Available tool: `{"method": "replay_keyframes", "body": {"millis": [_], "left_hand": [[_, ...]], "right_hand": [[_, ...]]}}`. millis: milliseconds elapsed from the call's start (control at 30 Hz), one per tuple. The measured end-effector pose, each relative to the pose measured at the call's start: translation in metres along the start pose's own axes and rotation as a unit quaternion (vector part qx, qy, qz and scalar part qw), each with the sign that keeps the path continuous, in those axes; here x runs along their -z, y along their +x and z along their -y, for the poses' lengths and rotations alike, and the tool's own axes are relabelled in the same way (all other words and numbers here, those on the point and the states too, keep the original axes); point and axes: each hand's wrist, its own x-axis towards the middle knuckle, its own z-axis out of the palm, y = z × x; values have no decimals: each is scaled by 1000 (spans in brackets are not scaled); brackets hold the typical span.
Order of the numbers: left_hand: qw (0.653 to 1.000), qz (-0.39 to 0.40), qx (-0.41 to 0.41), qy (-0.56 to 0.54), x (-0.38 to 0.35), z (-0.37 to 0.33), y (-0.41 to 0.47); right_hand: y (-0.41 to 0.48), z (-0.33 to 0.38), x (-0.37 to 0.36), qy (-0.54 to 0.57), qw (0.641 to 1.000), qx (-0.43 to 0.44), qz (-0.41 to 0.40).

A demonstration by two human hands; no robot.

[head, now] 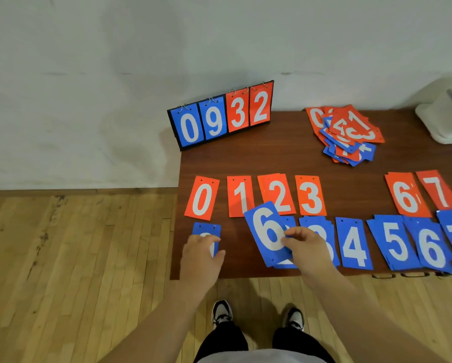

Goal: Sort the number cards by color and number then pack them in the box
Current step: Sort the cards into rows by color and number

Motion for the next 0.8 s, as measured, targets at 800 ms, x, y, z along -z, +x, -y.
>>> {"method": "replay_keyframes", "body": {"millis": [800], "left_hand": [[951, 228, -98, -182, -132, -341, -77]], "right_hand": [[59, -3, 315, 47, 992, 116, 25]]}}
